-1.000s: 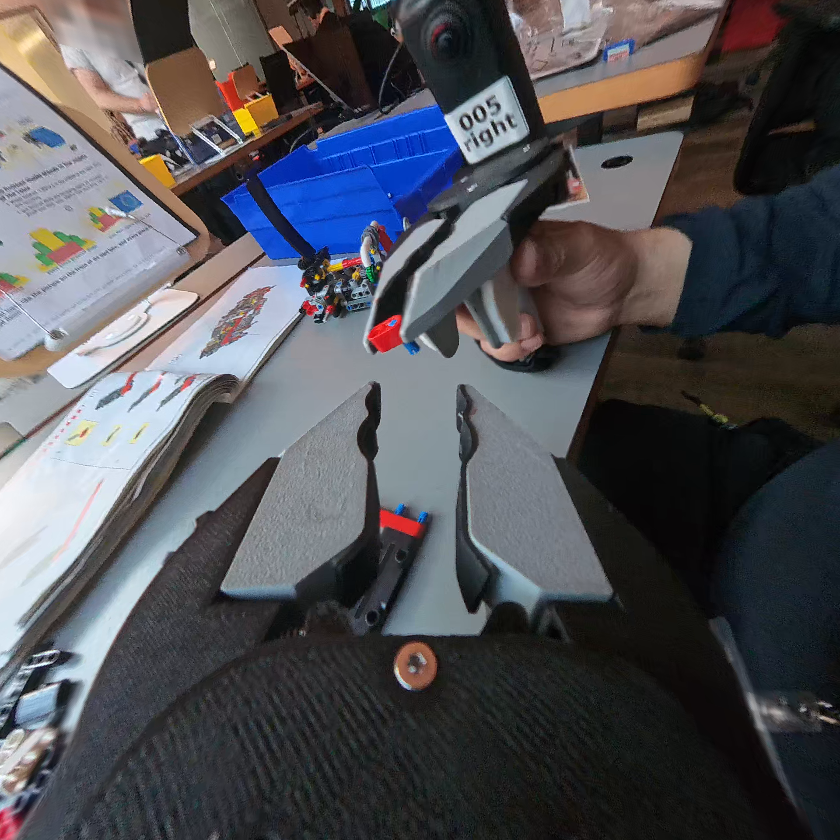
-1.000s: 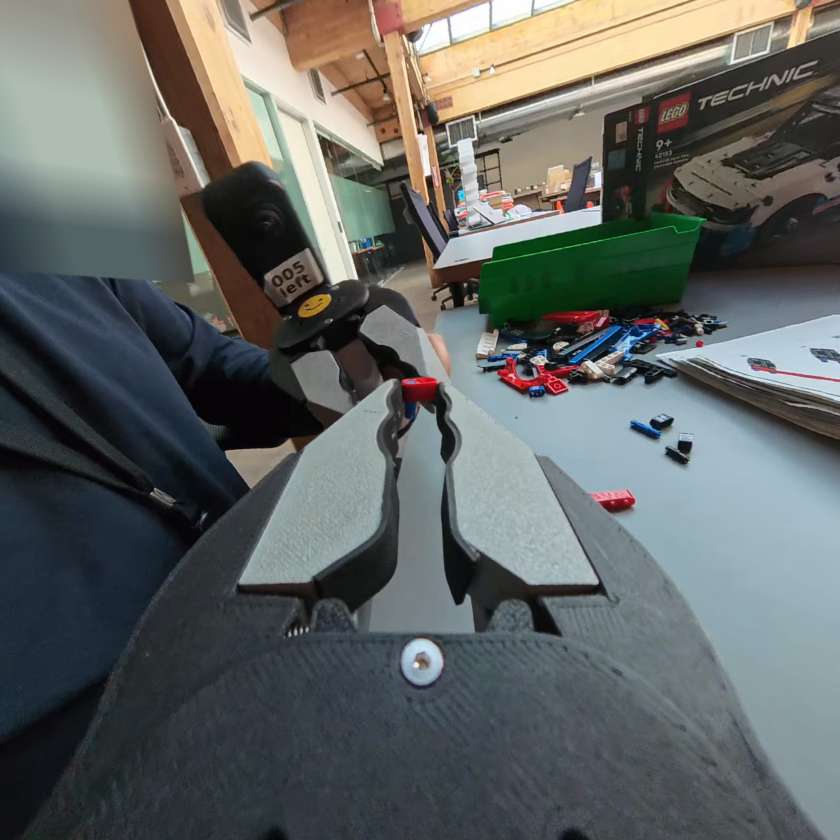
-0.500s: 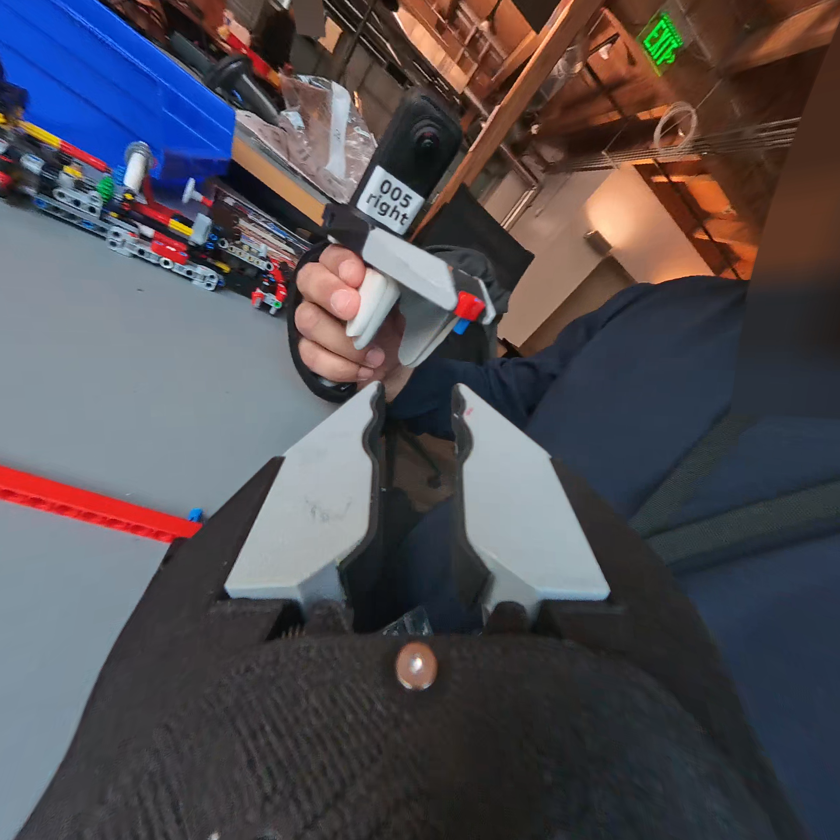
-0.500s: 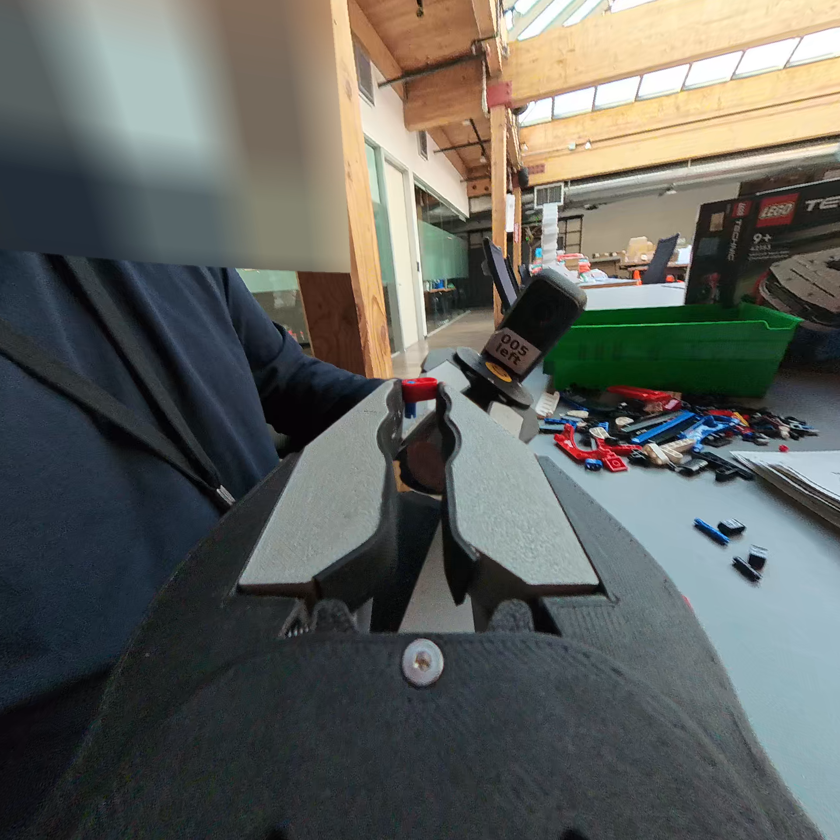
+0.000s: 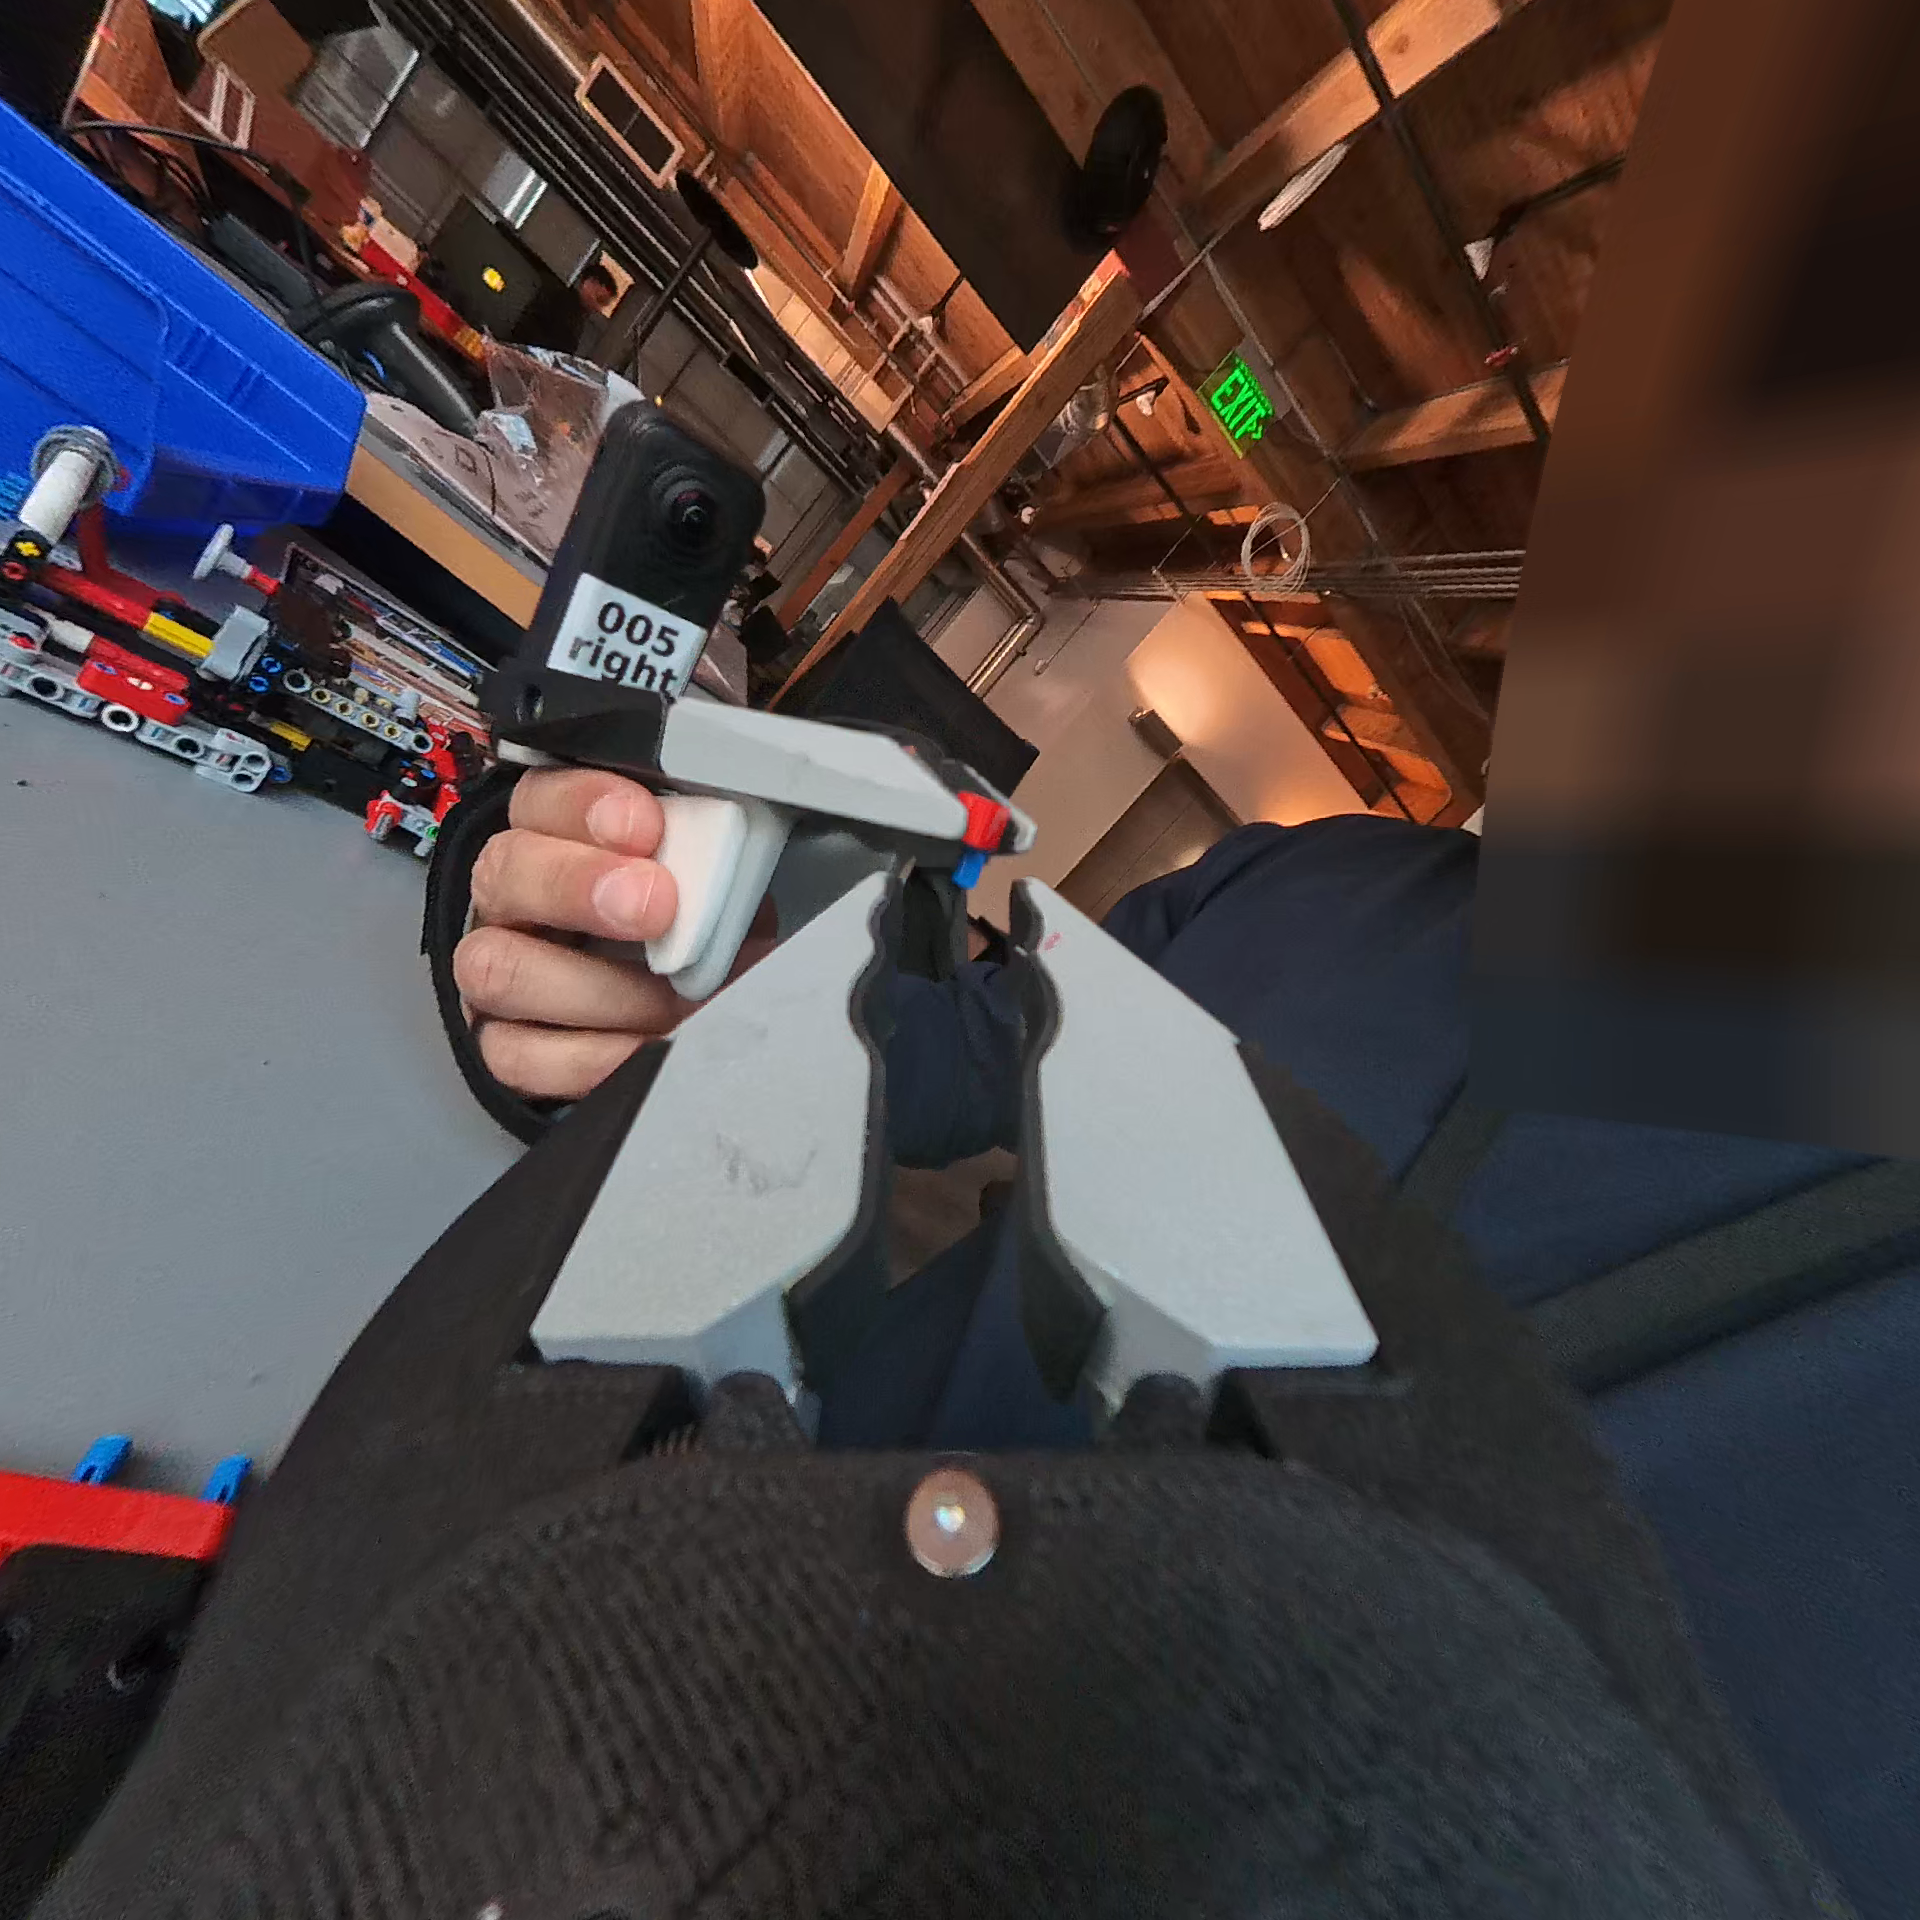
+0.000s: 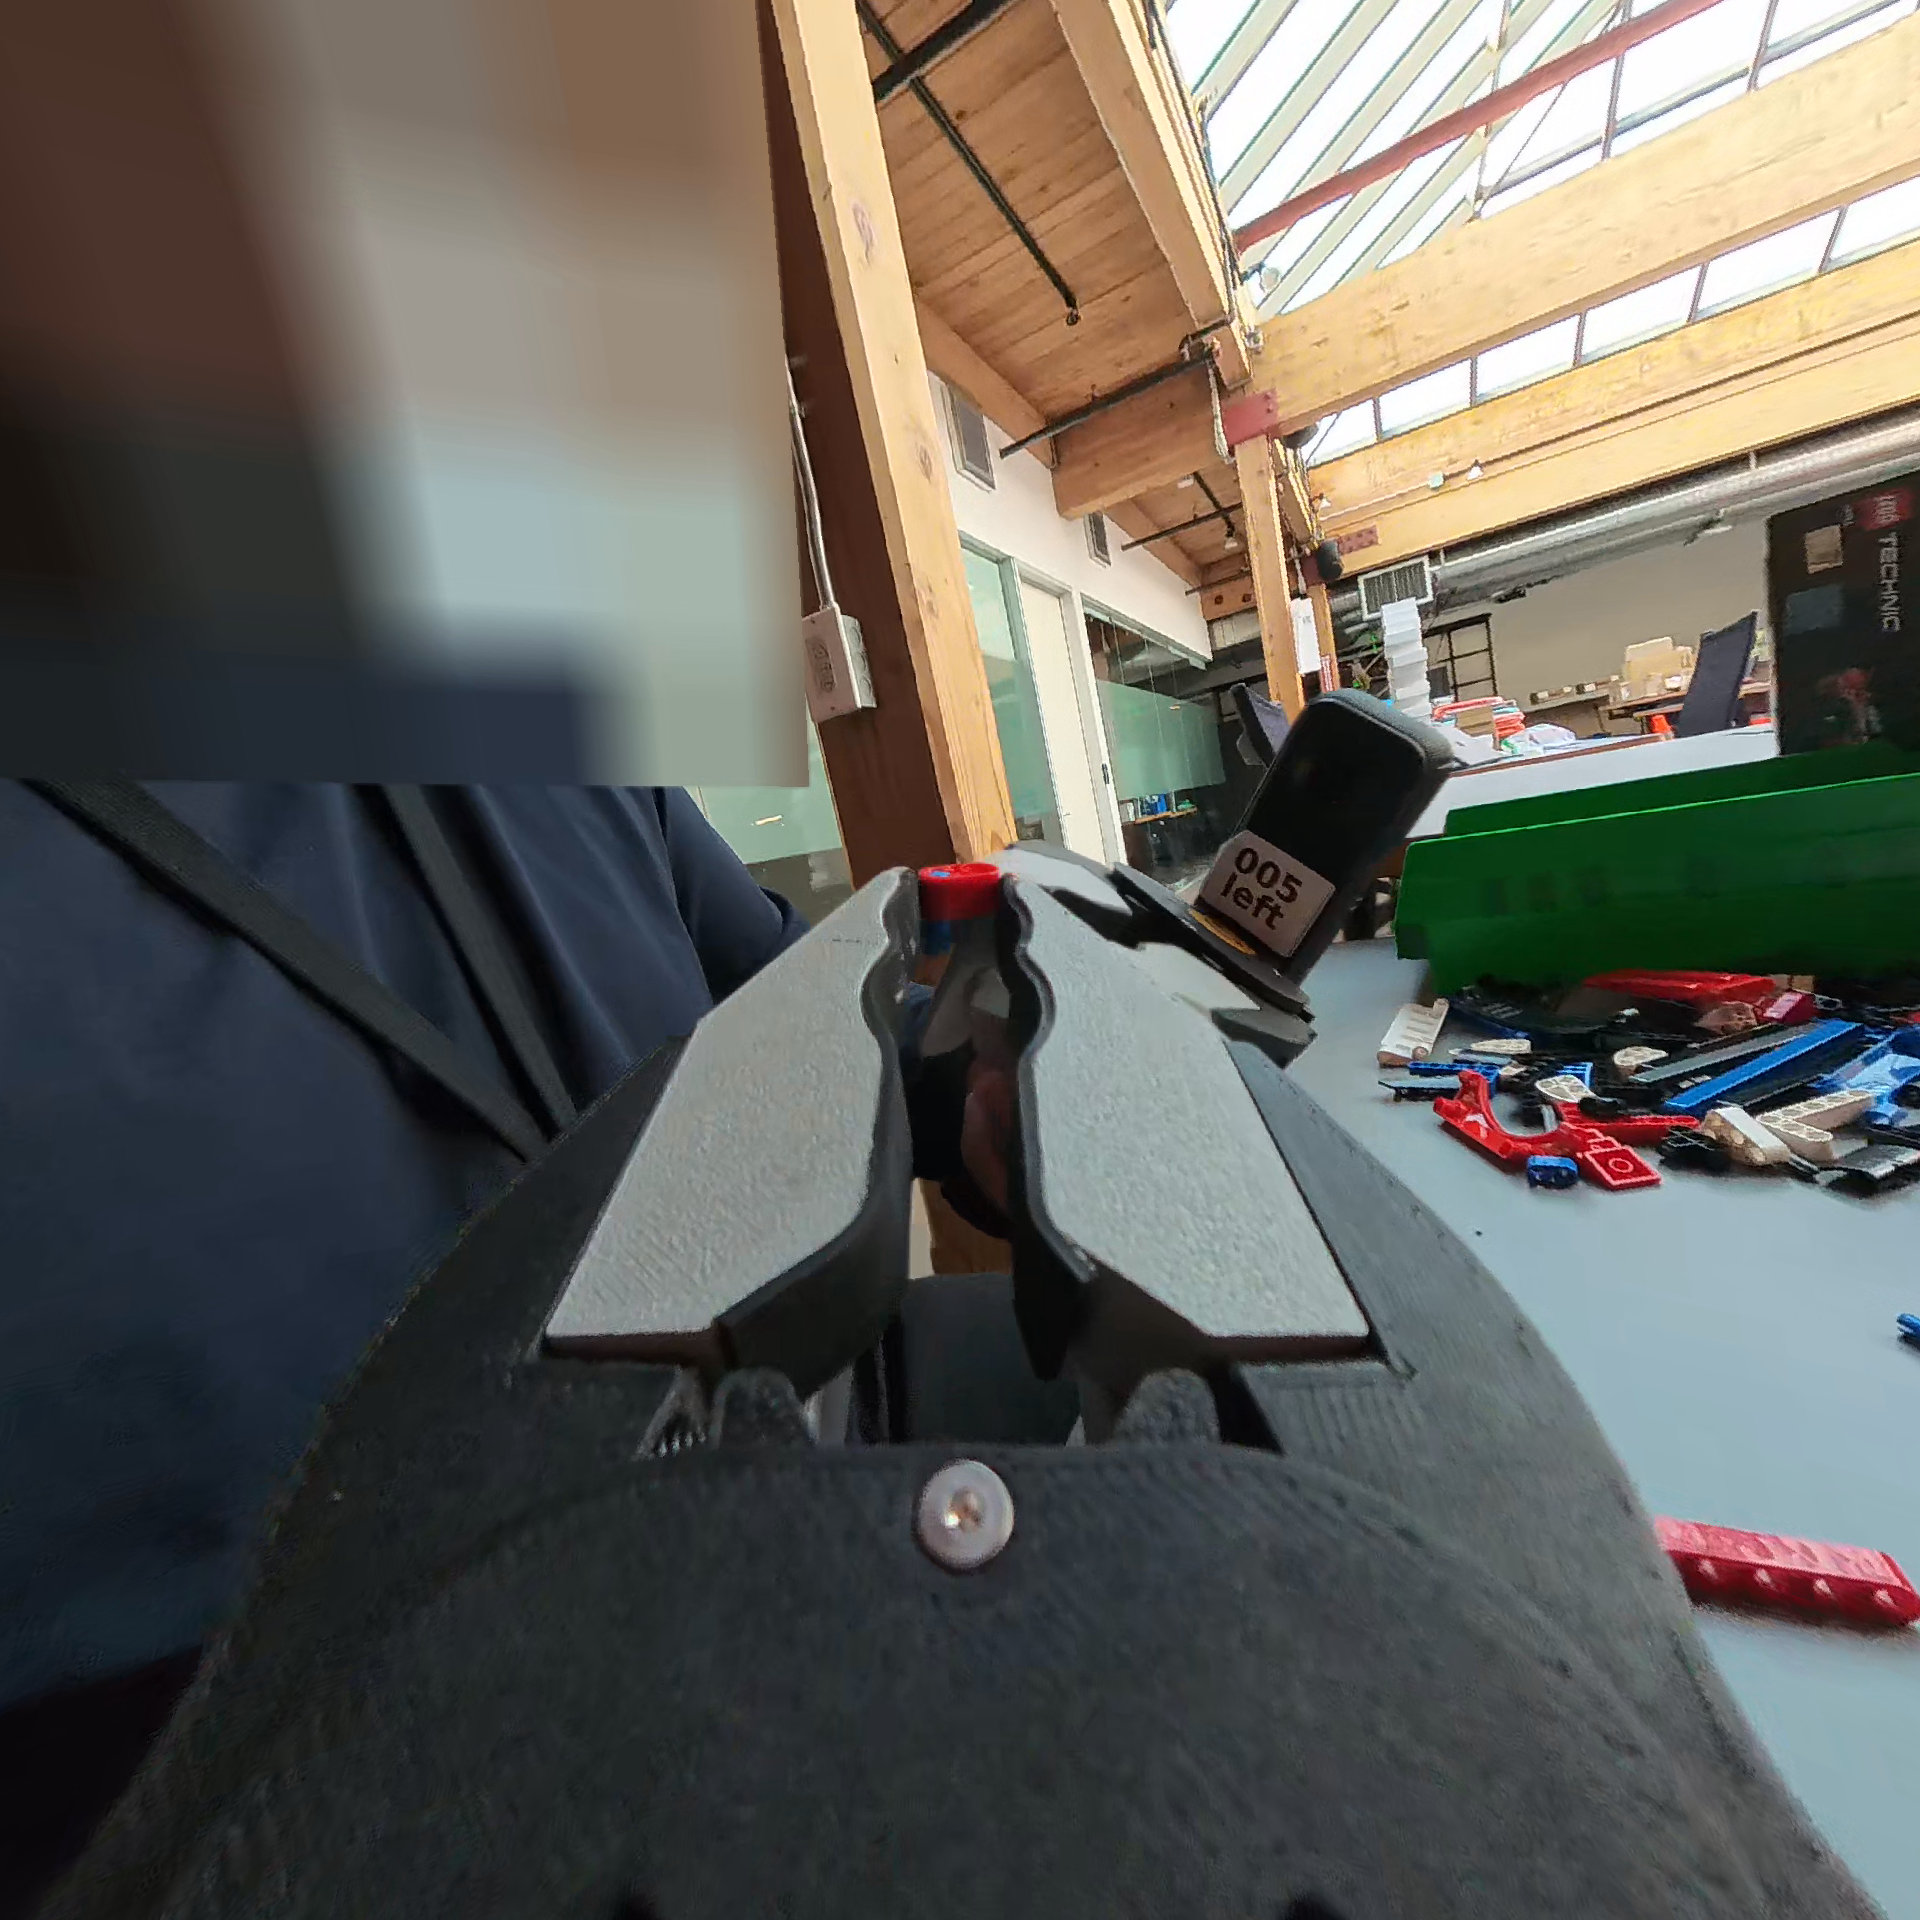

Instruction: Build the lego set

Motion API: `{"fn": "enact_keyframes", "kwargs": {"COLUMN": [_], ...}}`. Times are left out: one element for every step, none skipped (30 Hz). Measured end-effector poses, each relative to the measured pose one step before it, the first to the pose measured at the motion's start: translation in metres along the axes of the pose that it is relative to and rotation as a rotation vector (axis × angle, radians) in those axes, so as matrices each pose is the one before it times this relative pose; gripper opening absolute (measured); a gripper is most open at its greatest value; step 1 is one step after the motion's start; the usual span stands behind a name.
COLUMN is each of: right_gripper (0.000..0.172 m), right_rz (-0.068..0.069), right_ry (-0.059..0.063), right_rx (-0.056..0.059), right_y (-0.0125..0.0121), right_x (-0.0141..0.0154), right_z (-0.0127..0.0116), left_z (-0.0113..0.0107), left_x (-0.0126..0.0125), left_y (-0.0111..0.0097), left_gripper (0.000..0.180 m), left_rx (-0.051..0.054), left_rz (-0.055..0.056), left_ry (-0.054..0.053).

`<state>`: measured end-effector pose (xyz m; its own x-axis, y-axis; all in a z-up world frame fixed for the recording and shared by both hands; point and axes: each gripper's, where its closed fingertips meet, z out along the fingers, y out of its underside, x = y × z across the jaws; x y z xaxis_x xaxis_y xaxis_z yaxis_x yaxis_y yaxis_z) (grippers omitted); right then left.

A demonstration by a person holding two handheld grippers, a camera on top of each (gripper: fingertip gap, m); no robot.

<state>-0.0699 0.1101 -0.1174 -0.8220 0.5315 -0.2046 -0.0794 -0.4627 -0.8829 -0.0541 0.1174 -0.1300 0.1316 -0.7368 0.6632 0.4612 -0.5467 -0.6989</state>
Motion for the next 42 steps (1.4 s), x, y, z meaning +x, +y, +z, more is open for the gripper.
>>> {"fn": "enact_keyframes", "kwargs": {"right_gripper": [0.012, 0.012, 0.012, 0.012, 0.012, 0.012, 0.012, 0.012, 0.011, 0.012, 0.012, 0.012, 0.012, 0.012, 0.012, 0.012, 0.012, 0.012, 0.012, 0.012, 0.012, 0.011, 0.011, 0.011, 0.011, 0.011, 0.011, 0.011, 0.012, 0.011, 0.011, 0.011, 0.011, 0.011, 0.011, 0.011, 0.011, 0.011, 0.011, 0.011, 0.011, 0.011], "right_rz": [-0.0077, -0.0034, -0.0011, -0.0009, -0.0022, -0.0039, -0.0046, -0.0047, -0.0059, -0.0052, -0.0033, -0.0009, 0.0009, 0.0006, -0.0013, -0.0035, -0.0030, 0.0008, 0.0049, 0.0054, 0.0013, -0.0042, -0.0070, -0.0070, -0.0075, -0.0105, -0.0157, -0.0199, -0.0164, -0.0067, 0.0027, 0.0070, 0.0058, 0.0031, 0.0030, 0.0064, 0.0088, 0.0046, -0.0056, -0.0114, -0.0083, -0.0017], "right_ry": [0.0005, -0.0016, 0.0008, 0.0025, -0.0002, -0.0027, -0.0029, -0.0015, -0.0006, -0.0013, -0.0032, -0.0036, -0.0022, -0.0002, 0.0003, 0.0009, 0.0012, -0.0007, -0.0032, -0.0044, -0.0019, 0.0030, 0.0060, 0.0056, 0.0038, 0.0027, 0.0028, 0.0014, -0.0001, -0.0013, -0.0053, -0.0085, -0.0072, -0.0019, -0.0006, -0.0034, -0.0078, -0.0081, -0.0034, 0.0023, 0.0046, 0.0019], "right_rx": [-0.0073, -0.0006, -0.0027, -0.0018, -0.0017, -0.0050, -0.0062, -0.0053, -0.0037, -0.0015, 0.0010, 0.0000, -0.0019, -0.0024, -0.0016, -0.0004, 0.0016, 0.0040, 0.0058, 0.0063, 0.0051, 0.0021, -0.0025, -0.0087, -0.0140, -0.0159, -0.0152, -0.0143, -0.0104, -0.0084, -0.0055, -0.0001, 0.0061, 0.0139, 0.0193, 0.0204, 0.0144, 0.0028, -0.0041, -0.0067, -0.0068, -0.0038], "right_y": [0.00148, 0.00031, 0.00040, 0.00021, 0.00022, 0.00049, 0.00055, 0.00029, 0.00022, -0.00008, -0.00042, -0.00002, 0.00047, 0.00062, 0.00044, -0.00016, -0.00036, -0.00068, -0.00097, -0.00112, -0.00128, -0.00107, -0.00063, -0.00005, 0.00038, 0.00041, 0.00004, -0.00019, -0.00058, -0.00026, 0.00013, 0.00006, -0.00012, -0.00087, -0.00165, -0.00211, -0.00158, -0.00065, 0.00026, 0.00075, 0.00116, 0.00106], "right_x": [-0.00025, -0.00038, 0.00022, 0.00047, -0.00017, -0.00064, -0.00080, -0.00064, -0.00056, -0.00054, -0.00073, -0.00069, -0.00029, -0.00006, -0.00006, -0.00003, 0.00034, 0.00040, 0.00031, 0.00040, 0.00044, 0.00109, 0.00152, 0.00161, 0.00133, 0.00096, 0.00053, -0.00010, -0.00041, 0.00000, -0.00015, -0.00054, -0.00051, -0.00008, 0.00019, 0.00015, -0.00028, -0.00068, -0.00077, -0.00042, -0.00003, -0.00001], "right_z": [0.00121, 0.00050, 0.00011, -0.00020, -0.00005, -0.00007, -0.00023, -0.00026, -0.00033, -0.00007, -0.00002, 0.00037, 0.00062, 0.00049, 0.00031, 0.00007, 0.00002, 0.00021, 0.00022, 0.00022, 0.00017, 0.00006, -0.00029, -0.00033, -0.00019, -0.00001, 0.00019, 0.00062, 0.00085, 0.00100, 0.00075, 0.00045, 0.00001, -0.00038, -0.00089, -0.00109, -0.00072, -0.00019, 0.00031, 0.00051, 0.00050, 0.00039], "left_z": [-0.00023, -0.00041, -0.00037, -0.00044, -0.00013, 0.00022, 0.00040, 0.00045, 0.00015, 0.00023, 0.00024, 0.00011, -0.00010, -0.00037, -0.00017, -0.00014, -0.00005, -0.00019, -0.00020, -0.00010, 0.00008, -0.00012, -0.00035, -0.00071, -0.00089, -0.00078, -0.00055, -0.00042, -0.00030, -0.00061, -0.00055, -0.00019, 0.00020, 0.00023, 0.00029, 0.00035, 0.00035, -0.00014, -0.00079, -0.00078, -0.00004, 0.00041], "left_x": [0.00156, 0.00150, 0.00069, -0.00010, -0.00029, -0.00021, 0.00033, 0.00006, 0.00009, 0.00061, 0.00132, 0.00112, 0.00023, -0.00051, -0.00023, 0.00029, 0.00037, -0.00002, 0.00051, 0.00071, 0.00058, 0.00005, -0.00082, -0.00120, -0.00132, -0.00102, -0.00042, 0.00021, 0.00108, 0.00122, 0.00041, 0.00044, 0.00042, 0.00036, 0.00044, 0.00182, 0.00228, -0.00108, -0.00250, -0.00071, 0.00086, 0.00162], "left_y": [-0.00115, -0.00028, 0.00010, -0.00043, -0.00025, 0.00038, 0.00096, 0.00073, 0.00048, 0.00027, 0.00000, 0.00008, 0.00034, 0.00041, 0.00051, 0.00006, -0.00029, -0.00064, -0.00078, -0.00092, -0.00106, -0.00134, -0.00138, -0.00118, -0.00050, -0.00030, -0.00048, -0.00060, -0.00038, -0.00065, -0.00027, 0.00021, 0.00049, 0.00059, 0.00140, 0.00225, 0.00144, -0.00111, -0.00246, -0.00153, 0.00032, 0.00147], "left_gripper": [0.016, 0.013, 0.007, 0.005, 0.005, 0.004, 0.004, 0.004, 0.004, 0.005, 0.006, 0.007, 0.007, 0.005, 0.004, 0.004, 0.005, 0.004, 0.004, 0.003, 0.003, 0.003, 0.003, 0.003, 0.003, 0.003, 0.003, 0.003, 0.003, 0.003, 0.003, 0.003, 0.003, 0.003, 0.004, 0.005, 0.005, 0.004, 0.003, 0.002, 0.003, 0.004], "left_rx": [0.0086, 0.0027, 0.0025, 0.0067, 0.0064, 0.0026, -0.0014, -0.0012, 0.0007, 0.0029, 0.0068, 0.0063, 0.0040, 0.0008, -0.0015, -0.0012, -0.0008, -0.0008, -0.0036, -0.0041, -0.0060, -0.0053, -0.0041, -0.0047, -0.0062, -0.0049, 0.0019, 0.0097, 0.0111, 0.0139, 0.0112, 0.0051, -0.0020, -0.0073, -0.0136, -0.0167, -0.0088, 0.0086, 0.0200, 0.0123, -0.0028, -0.0111], "left_rz": [-0.0036, -0.0023, -0.0033, -0.0036, -0.0011, -0.0007, -0.0016, -0.0041, -0.0064, -0.0141, -0.0218, -0.0201, -0.0119, -0.0026, 0.0019, -0.0021, -0.0021, 0.0025, 0.0200, 0.0294, 0.0259, 0.0229, 0.0291, 0.0328, 0.0252, 0.0045, -0.0207, -0.0400, -0.0488, -0.0322, -0.0093, 0.0026, 0.0029, -0.0017, -0.0085, -0.0109, -0.0063, 0.0027, 0.0127, 0.0105, -0.0015, -0.0072], "left_ry": [0.0098, 0.0114, 0.0058, 0.0006, -0.0018, -0.0019, 0.0019, 0.0013, 0.0031, 0.0106, 0.0194, 0.0215, 0.0143, 0.0046, 0.0023, 0.0025, 0.0011, -0.0039, -0.0059, -0.0116, -0.0149, -0.0179, -0.0244, -0.0265, -0.0217, -0.0095, 0.0052, 0.0196, 0.0319, 0.0291, 0.0152, 0.0077, 0.0044, 0.0044, 0.0082, 0.0193, 0.0219, -0.0046, -0.0184, -0.0078, 0.0044, 0.0112]}}
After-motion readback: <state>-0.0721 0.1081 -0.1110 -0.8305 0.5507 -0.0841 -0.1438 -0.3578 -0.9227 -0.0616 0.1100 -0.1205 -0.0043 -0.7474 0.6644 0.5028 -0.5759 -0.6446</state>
